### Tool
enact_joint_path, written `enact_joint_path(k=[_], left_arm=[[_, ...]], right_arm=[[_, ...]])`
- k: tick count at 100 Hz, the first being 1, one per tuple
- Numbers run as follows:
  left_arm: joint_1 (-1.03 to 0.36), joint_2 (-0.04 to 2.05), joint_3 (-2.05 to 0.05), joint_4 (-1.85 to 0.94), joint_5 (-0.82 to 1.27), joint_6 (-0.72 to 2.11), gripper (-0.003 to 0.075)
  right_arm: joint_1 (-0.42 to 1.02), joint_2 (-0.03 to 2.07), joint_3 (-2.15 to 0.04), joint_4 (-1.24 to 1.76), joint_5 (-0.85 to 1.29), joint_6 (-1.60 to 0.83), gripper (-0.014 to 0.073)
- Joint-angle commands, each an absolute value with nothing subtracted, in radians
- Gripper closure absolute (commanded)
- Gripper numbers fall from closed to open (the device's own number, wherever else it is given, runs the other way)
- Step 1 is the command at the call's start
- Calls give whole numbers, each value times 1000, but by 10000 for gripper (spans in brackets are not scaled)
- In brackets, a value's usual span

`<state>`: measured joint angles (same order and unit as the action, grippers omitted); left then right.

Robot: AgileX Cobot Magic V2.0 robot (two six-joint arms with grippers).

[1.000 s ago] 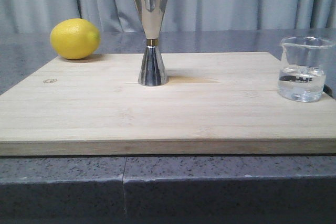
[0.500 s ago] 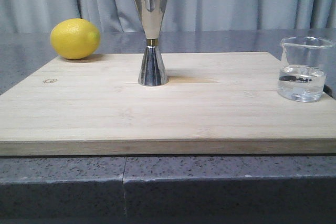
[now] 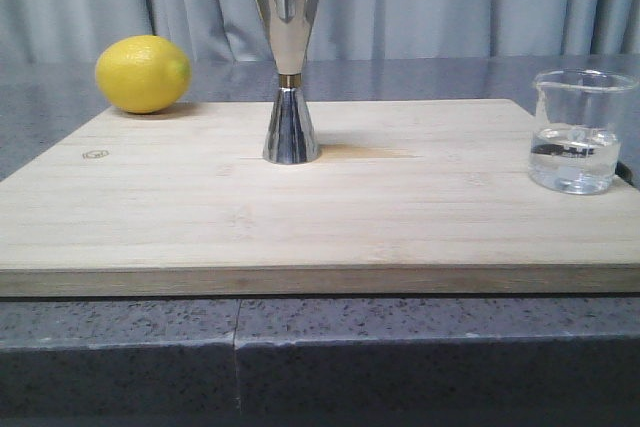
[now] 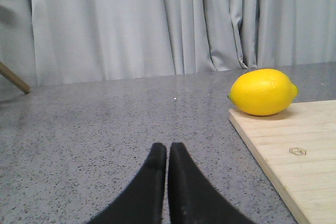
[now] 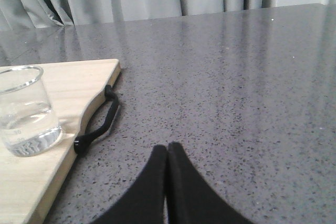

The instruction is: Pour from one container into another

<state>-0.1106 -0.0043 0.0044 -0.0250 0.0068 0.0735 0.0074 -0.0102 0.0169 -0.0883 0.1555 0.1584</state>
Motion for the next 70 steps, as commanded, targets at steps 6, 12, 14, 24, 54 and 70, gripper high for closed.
enact_joint_path(k=[6, 12, 14, 24, 54, 70], left_arm=[[-118, -30, 42, -31, -65, 76, 739], [-118, -30, 42, -31, -65, 76, 739], [-118, -30, 42, -31, -67, 76, 739], [-118, -30, 42, -31, -86, 76, 739], [-118, -30, 42, -48, -118, 76, 739], [-120, -30, 42, -255, -198, 74, 739]], right_arm=[[2, -29, 44, -97, 83, 154, 659], [2, -29, 44, -97, 83, 154, 659], [2, -29, 44, -97, 83, 154, 659], [2, -29, 44, -97, 83, 154, 659], [2, -29, 44, -97, 27, 154, 659], [2, -29, 44, -24, -118, 154, 659]])
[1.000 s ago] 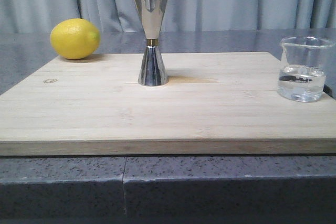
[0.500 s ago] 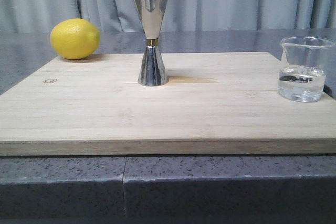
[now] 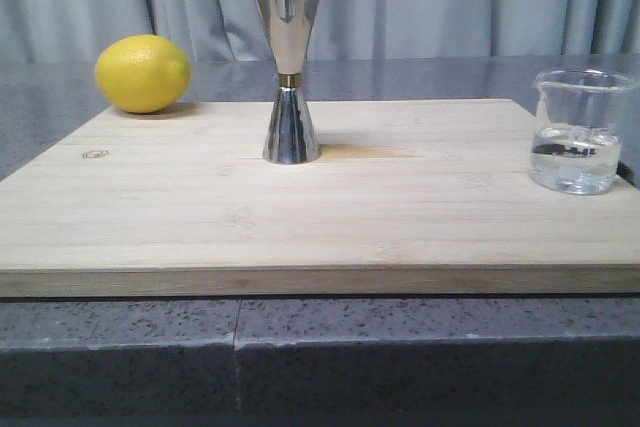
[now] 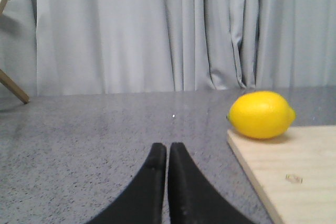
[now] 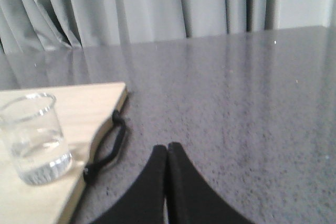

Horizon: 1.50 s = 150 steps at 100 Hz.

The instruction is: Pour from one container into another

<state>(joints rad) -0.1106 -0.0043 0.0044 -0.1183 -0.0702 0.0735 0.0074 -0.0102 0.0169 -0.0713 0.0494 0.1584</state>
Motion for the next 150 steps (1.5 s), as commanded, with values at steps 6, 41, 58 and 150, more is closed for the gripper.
enact_joint_path(k=[6, 41, 58, 150], left_arm=[[-120, -30, 31, -354, -188, 56, 739], [-211, 131, -271, -409, 212, 54, 739], [-278, 346, -420, -409, 230, 137, 737], [-640, 1070, -597, -389, -206, 232, 165]], right_arm=[[2, -29, 32, 43, -120, 154, 659], [2, 40, -207, 63, 220, 116, 659], [2, 180, -354, 63, 321, 26, 659], [4, 608, -442, 109, 140, 14, 145]])
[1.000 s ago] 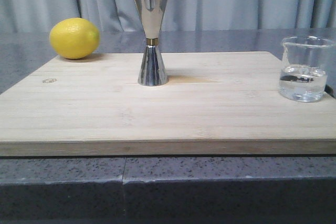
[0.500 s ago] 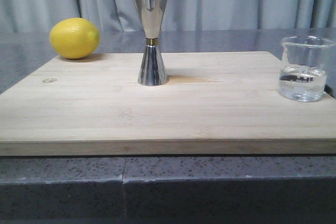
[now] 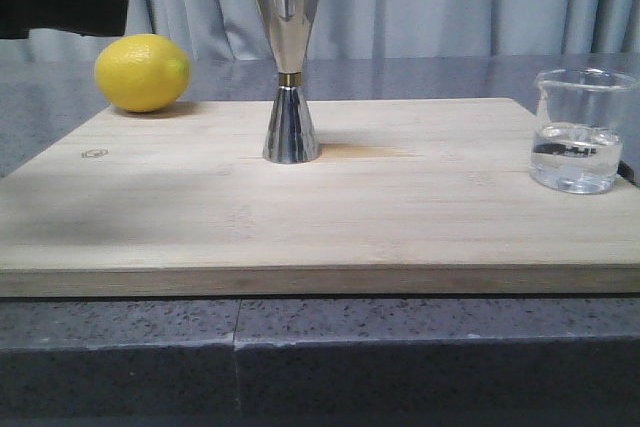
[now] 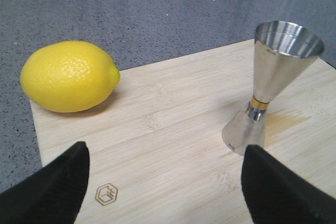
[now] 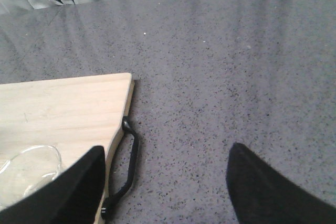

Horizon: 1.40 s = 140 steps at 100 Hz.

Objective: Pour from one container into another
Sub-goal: 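Reach the left gripper to the steel jigger and close around it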

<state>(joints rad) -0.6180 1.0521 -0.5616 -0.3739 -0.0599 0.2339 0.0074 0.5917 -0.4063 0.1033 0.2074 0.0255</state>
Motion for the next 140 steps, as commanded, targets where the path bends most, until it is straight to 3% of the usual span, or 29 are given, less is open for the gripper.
enact_joint_path(k=[1, 57, 95, 140], left_arm=[[-643, 1073, -597, -387, -220, 232, 165], [-839, 1395, -597, -289, -722, 224, 165], [-854, 1476, -597, -216, -821, 25, 165], [-854, 1597, -669, -199, -846, -14, 165]], right_arm=[[4, 608, -442, 109, 140, 14, 145], [191, 608, -292, 97, -117, 14, 145], [191, 619, -292, 97, -121, 14, 145], [204, 654, -292, 97, -133, 14, 145]])
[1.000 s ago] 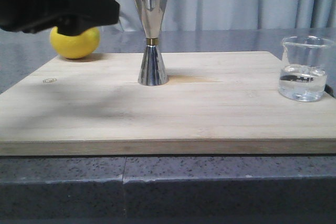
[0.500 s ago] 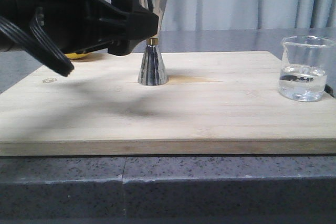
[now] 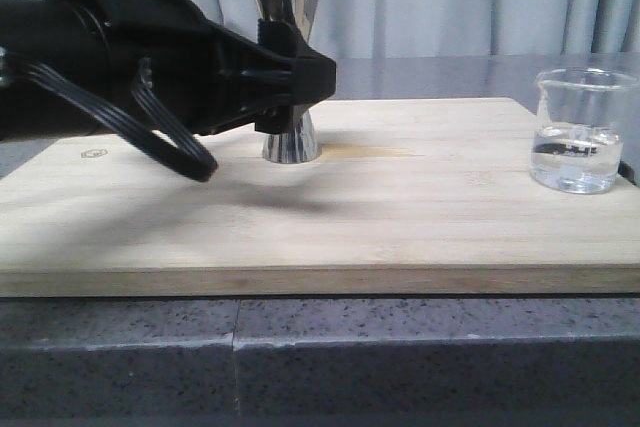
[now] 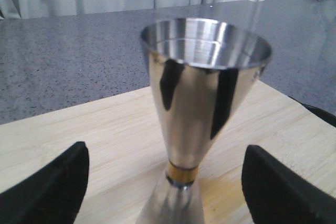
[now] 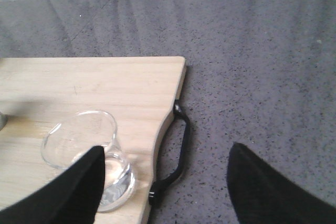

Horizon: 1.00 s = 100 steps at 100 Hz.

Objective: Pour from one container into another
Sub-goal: 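Reach the left gripper to the steel jigger and close around it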

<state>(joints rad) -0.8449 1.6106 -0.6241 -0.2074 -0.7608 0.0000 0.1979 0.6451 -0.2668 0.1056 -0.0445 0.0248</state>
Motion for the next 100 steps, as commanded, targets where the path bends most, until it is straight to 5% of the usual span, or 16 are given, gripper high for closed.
enact_joint_path(k=[1, 40, 100], left_arm=[[-854, 1597, -673, -199, -846, -14, 165], [-854, 1647, -704, -178, -849, -14, 182], [-854, 1647, -704, -178, -849, -14, 453]], right_arm=[[206, 654, -292, 97, -133, 14, 145], [212, 654, -292, 97, -134, 14, 145], [212, 654, -292, 97, -134, 14, 145]])
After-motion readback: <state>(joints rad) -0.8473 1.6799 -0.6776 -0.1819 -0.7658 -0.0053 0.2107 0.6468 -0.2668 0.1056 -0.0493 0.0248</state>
